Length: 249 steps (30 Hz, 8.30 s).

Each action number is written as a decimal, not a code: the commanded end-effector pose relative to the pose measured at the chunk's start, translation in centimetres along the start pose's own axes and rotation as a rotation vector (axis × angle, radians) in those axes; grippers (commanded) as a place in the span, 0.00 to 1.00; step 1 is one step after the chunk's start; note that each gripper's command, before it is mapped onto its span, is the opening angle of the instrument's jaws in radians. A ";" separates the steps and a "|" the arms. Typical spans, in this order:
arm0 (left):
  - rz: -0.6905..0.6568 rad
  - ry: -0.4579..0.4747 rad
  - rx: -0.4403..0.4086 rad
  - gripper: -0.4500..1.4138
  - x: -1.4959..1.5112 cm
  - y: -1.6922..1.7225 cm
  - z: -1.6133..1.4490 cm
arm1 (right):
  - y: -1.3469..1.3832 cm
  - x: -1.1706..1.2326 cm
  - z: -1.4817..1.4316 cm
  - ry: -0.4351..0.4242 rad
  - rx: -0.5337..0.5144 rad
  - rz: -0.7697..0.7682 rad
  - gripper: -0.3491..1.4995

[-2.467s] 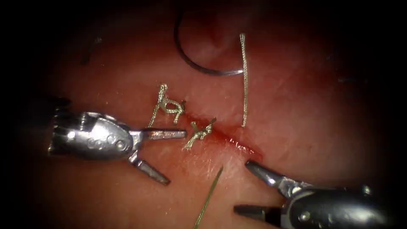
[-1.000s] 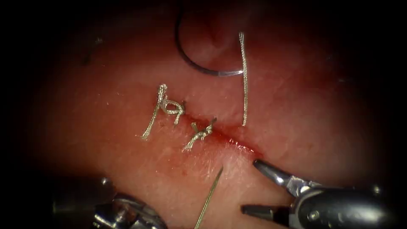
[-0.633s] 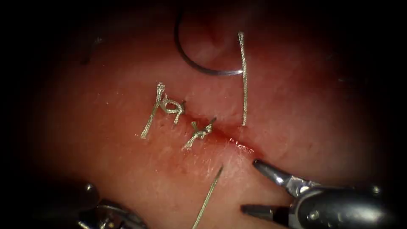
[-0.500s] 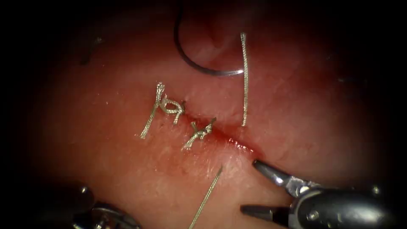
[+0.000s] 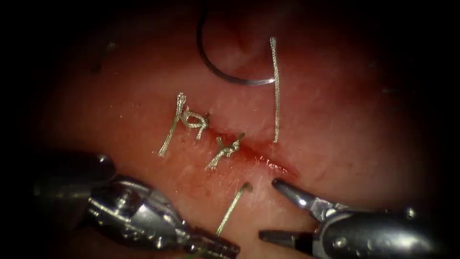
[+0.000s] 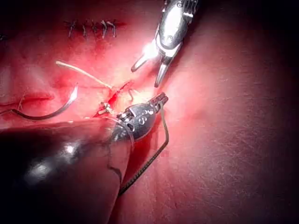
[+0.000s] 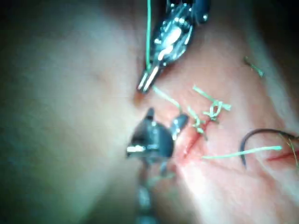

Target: Wound Closure

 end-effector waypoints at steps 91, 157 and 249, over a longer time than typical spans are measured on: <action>0.020 0.267 0.168 0.68 0.49 -0.33 -0.85 | 0.65 -0.88 0.15 -0.088 0.104 -0.238 0.00; 0.139 0.258 0.253 0.00 -0.01 -0.36 -1.34 | 0.66 -0.39 -0.44 0.015 0.065 -0.076 0.98; 0.072 0.108 0.450 0.00 -0.70 -1.57 -0.43 | 0.32 -0.34 1.10 0.081 0.157 0.079 0.44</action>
